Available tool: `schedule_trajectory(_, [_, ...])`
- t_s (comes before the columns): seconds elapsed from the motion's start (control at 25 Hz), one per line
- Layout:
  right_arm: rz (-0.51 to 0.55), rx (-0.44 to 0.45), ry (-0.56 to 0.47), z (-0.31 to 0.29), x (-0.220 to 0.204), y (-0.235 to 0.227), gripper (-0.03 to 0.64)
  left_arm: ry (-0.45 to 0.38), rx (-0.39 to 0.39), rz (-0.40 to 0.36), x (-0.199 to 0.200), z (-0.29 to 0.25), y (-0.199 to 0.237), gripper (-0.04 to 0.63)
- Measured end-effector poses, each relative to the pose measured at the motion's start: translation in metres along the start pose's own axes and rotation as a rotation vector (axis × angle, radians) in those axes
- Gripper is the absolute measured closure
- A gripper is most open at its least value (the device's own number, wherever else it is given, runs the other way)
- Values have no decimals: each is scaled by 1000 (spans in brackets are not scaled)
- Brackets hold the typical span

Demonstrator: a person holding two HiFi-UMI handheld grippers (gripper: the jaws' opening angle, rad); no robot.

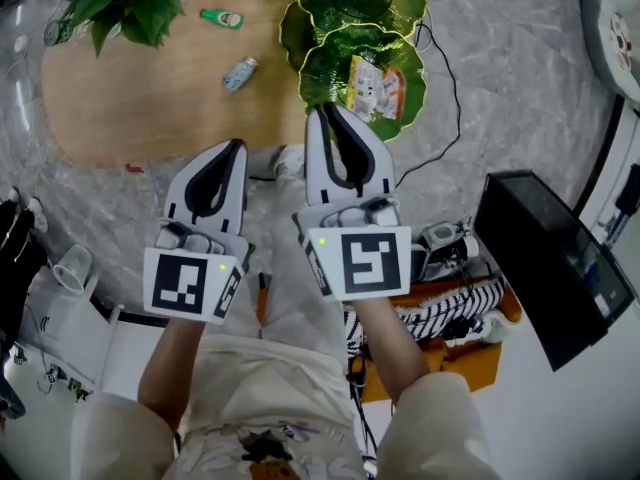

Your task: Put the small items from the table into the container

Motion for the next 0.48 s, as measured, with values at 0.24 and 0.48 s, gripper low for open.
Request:
schedule_trajectory(0.24, [46,44,32,-14,-5,26,601,-6,25,25,-9,14,23,586])
schedule_trajectory(0.48, [51,63,35,-33,-3,54,601,-5,44,59,-18,26,48,586])
Point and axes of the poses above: the fingertips, and each gripper's own axes: z backward along the fingers, y to its left, x out of its top, the point moved 9 cm from there along z, backward along the fingers, and after that the axes turned 10 degrees about y, right-handed, at the moved point
